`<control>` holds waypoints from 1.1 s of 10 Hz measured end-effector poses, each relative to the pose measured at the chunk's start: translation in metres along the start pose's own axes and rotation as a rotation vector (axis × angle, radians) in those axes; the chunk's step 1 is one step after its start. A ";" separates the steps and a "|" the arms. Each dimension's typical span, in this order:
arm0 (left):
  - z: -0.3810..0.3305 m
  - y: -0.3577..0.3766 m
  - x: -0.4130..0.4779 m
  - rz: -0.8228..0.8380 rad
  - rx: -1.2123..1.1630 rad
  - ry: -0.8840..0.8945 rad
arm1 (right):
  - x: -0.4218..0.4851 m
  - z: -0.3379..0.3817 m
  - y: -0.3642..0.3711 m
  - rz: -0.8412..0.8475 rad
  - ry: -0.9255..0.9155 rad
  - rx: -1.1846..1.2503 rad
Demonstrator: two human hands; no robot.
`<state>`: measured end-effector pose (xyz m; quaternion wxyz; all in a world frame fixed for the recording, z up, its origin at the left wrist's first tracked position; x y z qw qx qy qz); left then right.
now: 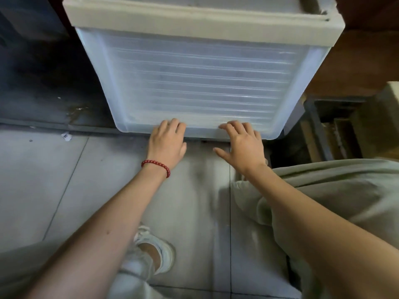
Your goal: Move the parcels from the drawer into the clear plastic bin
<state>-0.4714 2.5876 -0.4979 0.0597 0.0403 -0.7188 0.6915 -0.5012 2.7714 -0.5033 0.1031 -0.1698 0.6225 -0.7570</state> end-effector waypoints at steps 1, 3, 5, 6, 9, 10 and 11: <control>0.001 0.011 0.012 0.004 -0.027 -0.030 | 0.009 -0.001 0.012 0.048 0.030 -0.001; 0.002 0.018 0.022 -0.092 -0.118 -0.100 | 0.014 0.001 0.020 -0.001 0.071 -0.012; -0.005 0.016 0.018 -0.131 -0.170 -0.157 | 0.008 0.007 0.024 0.040 0.114 0.017; -0.007 0.019 0.016 -0.135 -0.172 -0.149 | 0.006 0.005 0.026 0.069 0.140 0.048; -0.013 0.014 0.006 0.161 -0.095 -0.167 | -0.002 0.007 0.020 0.280 0.086 0.043; -0.017 -0.011 0.007 0.348 0.004 -0.149 | -0.007 0.008 -0.002 0.339 0.089 0.033; -0.024 -0.052 0.008 0.273 -0.006 -0.144 | -0.006 0.015 -0.036 0.303 0.098 0.101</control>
Point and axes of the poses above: each hand's wrist, its own x-axis towards the middle knuckle, its own y-axis out of the palm, z = x × y, the point moved 4 cm from there along x, towards the middle knuckle, and after that the axes turned 2 degrees about -z, right-handed, at the moved point
